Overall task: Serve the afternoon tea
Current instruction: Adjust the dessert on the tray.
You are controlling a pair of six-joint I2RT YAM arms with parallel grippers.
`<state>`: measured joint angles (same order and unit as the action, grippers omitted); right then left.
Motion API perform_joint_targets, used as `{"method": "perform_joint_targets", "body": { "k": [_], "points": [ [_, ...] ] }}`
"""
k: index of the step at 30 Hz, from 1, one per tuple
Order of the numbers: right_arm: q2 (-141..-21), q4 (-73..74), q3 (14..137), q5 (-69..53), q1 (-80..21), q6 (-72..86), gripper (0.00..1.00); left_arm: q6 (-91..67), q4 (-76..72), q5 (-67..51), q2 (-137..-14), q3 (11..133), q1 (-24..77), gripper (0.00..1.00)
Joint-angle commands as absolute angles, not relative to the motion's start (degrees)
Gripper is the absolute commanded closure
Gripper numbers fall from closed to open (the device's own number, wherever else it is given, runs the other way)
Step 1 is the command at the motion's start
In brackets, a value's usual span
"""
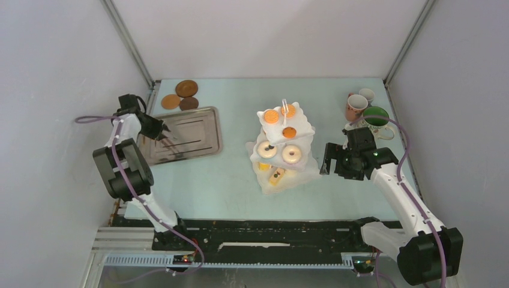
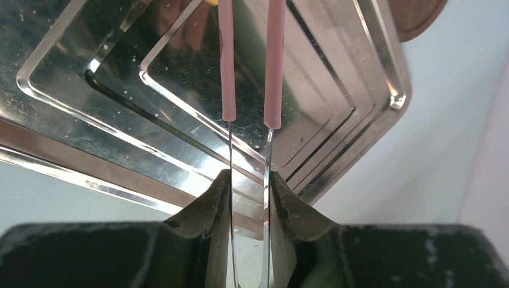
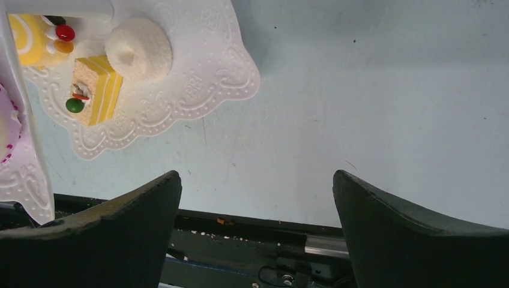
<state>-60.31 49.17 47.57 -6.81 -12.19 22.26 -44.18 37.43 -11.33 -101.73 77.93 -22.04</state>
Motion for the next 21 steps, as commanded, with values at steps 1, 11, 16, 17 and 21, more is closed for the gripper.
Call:
{"method": "perform_joint_targets", "body": {
  "k": [1, 11, 16, 17, 21],
  "points": [
    [-60.38, 48.78, 48.27, -6.48, -12.04, 21.88, 0.0, -44.53, 35.65, -12.71, -102.4, 76.43, -21.65, 0.75],
    [-59.51, 48.64, 48.25, -7.15, -12.03, 21.68, 0.0, -40.68, 39.53, -14.86, -95.34, 67.99, -20.4, 0.75],
    [-58.92, 48.47, 48.25, -7.68, -12.1, 21.45, 0.0, -34.93, 44.34, -15.1, -89.3, 64.13, -19.54, 0.76],
    [-58.77, 48.43, 48.25, -7.73, -12.13, 21.5, 0.0, -32.8, 45.62, -14.39, -87.92, 64.08, -19.1, 0.76],
    [-58.28, 48.37, 48.25, -8.03, -12.39, 21.4, 0.0, -25.05, 49.62, -15.27, -83.5, 64.4, -18.39, 0.75]
  ]
}}
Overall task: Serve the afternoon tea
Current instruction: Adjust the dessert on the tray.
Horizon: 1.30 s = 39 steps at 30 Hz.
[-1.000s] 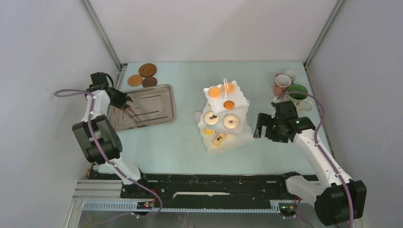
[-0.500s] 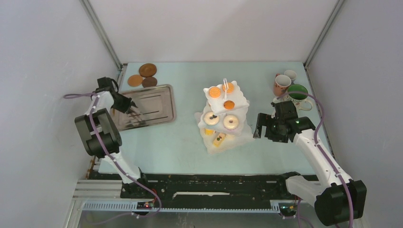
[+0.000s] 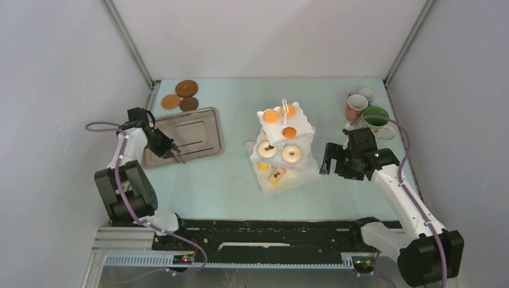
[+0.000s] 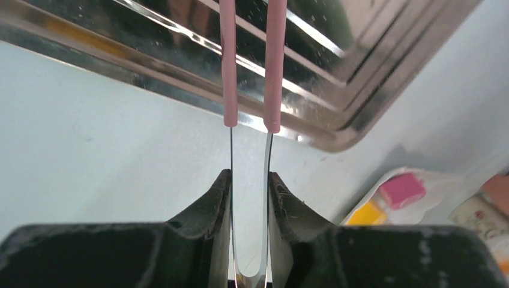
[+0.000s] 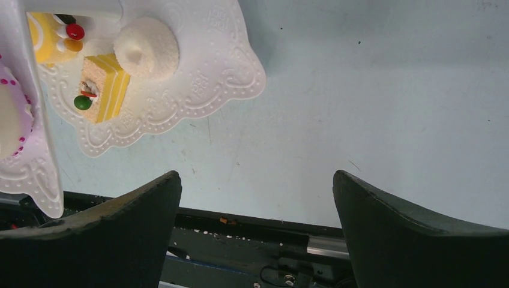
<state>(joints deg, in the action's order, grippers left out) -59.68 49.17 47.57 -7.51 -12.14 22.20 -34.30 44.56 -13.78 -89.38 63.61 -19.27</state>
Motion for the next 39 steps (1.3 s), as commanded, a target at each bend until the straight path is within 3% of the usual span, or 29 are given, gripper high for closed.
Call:
{"method": "perform_joint_targets", "body": {
  "k": [1, 5, 9, 16, 25, 39],
  "points": [
    [-58.2, 48.25, 48.17, -8.2, -12.43, 21.44, 0.0, -24.71, 51.66, -14.84, -82.54, 64.52, -18.39, 0.75],
    [-58.23, 48.06, 48.15, -8.52, -12.76, 21.32, 0.0, -30.14, 52.47, -13.78, -75.6, 61.7, -18.69, 0.74],
    [-58.27, 48.08, 48.16, -8.7, -12.92, 21.29, 0.0, -39.82, 47.81, -17.36, -69.64, 55.66, -21.91, 0.66],
    [-57.79, 48.08, 48.16, -8.99, -12.99, 21.03, 0.0, -45.79, 41.24, -22.05, -69.66, 50.55, -26.81, 0.67],
    [-58.44, 48.01, 48.16, -8.79, -12.27, 21.09, 0.0, -53.18, 33.99, -24.08, -74.6, 49.22, -30.65, 0.66],
    [-60.0, 48.25, 48.16, -8.25, -11.39, 21.28, 0.0, -53.63, 28.09, -28.91, -92.51, 61.45, -28.16, 0.66]
  ]
}}
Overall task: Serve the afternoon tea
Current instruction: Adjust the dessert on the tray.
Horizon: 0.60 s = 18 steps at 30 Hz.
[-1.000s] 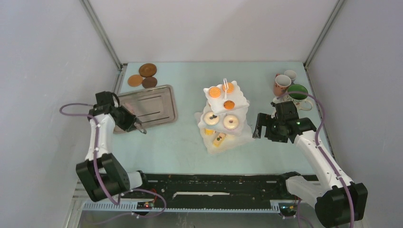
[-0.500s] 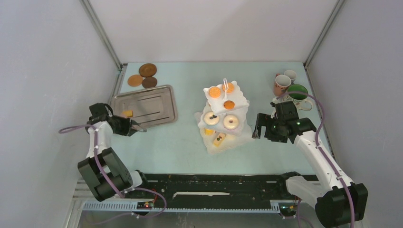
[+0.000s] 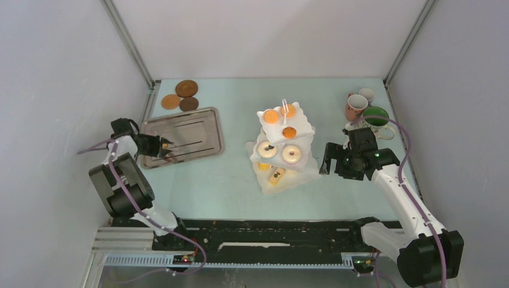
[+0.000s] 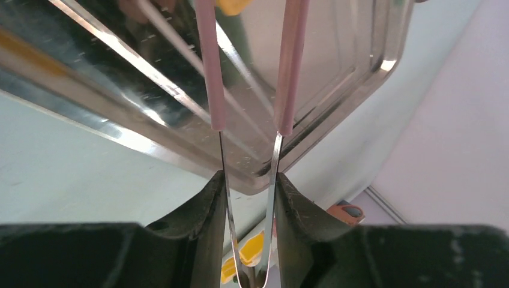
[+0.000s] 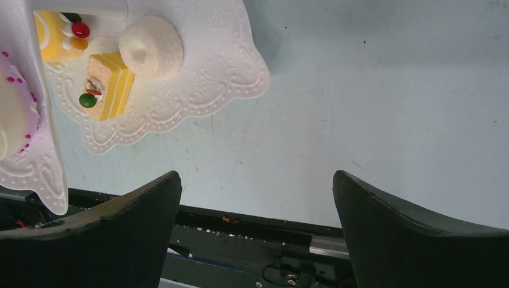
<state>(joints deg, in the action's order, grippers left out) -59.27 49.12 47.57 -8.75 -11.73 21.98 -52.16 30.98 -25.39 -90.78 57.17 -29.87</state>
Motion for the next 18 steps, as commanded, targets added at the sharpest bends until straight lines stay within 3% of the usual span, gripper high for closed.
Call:
{"method": "perform_joint_targets", "body": {
  "k": [1, 5, 9, 12, 18],
  "points": [
    [-60.15, 48.22, 48.16, -8.21, -11.37, 21.31, 0.0, -53.69, 28.18, -29.45, -93.3, 62.48, -27.29, 0.67],
    [-60.38, 48.2, 48.16, -8.16, -11.32, 21.33, 0.0, -52.26, 31.47, -28.07, -94.62, 65.46, -24.28, 0.7],
    [-60.22, 48.17, 48.16, -8.15, -11.25, 21.42, 0.0, -49.06, 37.16, -14.1, -86.87, 66.2, -24.67, 0.69],
    [-59.95, 48.07, 48.16, -8.39, -11.27, 21.31, 0.0, -49.61, 40.08, -9.86, -82.28, 65.38, -25.5, 0.69],
    [-59.77, 47.99, 48.15, -8.61, -11.2, 21.22, 0.0, -59.2, 34.46, -17.15, -76.46, 52.74, -25.4, 0.68]
  ]
}}
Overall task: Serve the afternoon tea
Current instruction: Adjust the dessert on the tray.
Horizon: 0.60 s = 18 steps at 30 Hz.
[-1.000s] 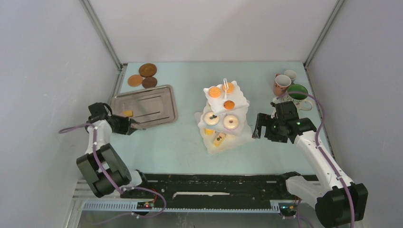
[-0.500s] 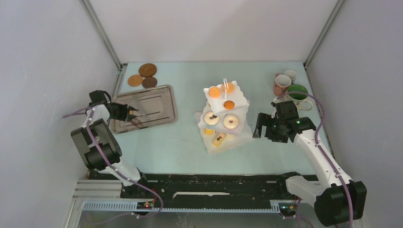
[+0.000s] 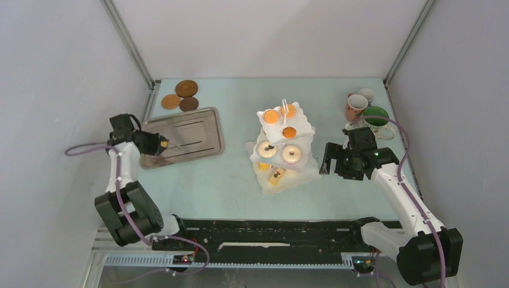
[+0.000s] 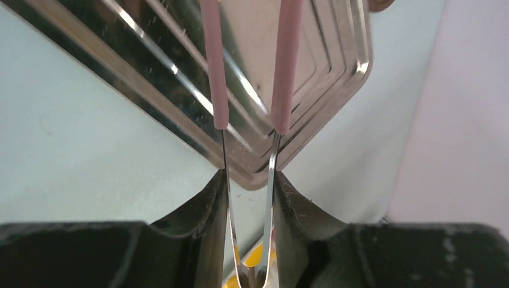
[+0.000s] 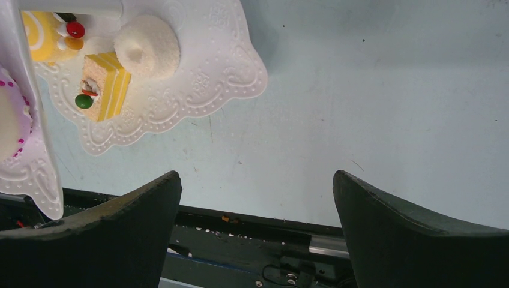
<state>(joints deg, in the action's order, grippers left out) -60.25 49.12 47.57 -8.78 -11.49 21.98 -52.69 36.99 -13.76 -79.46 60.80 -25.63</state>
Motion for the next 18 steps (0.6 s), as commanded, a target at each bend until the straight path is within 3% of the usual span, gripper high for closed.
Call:
{"method": "perform_joint_targets", "body": {
  "k": [1, 4, 18],
  "points": [
    [-59.69, 47.98, 48.16, -8.68, -11.18, 21.23, 0.0, -60.97, 32.09, -19.19, -76.04, 50.44, -25.28, 0.68],
    [-59.51, 47.96, 48.1, -8.7, -11.17, 21.15, 0.0, -63.91, 27.92, -21.69, -76.16, 46.53, -25.13, 0.68],
    [-59.84, 48.08, 48.15, -8.18, -11.22, 21.31, 0.0, -66.88, 21.63, -25.05, -83.1, 49.27, -24.35, 0.68]
  ]
}}
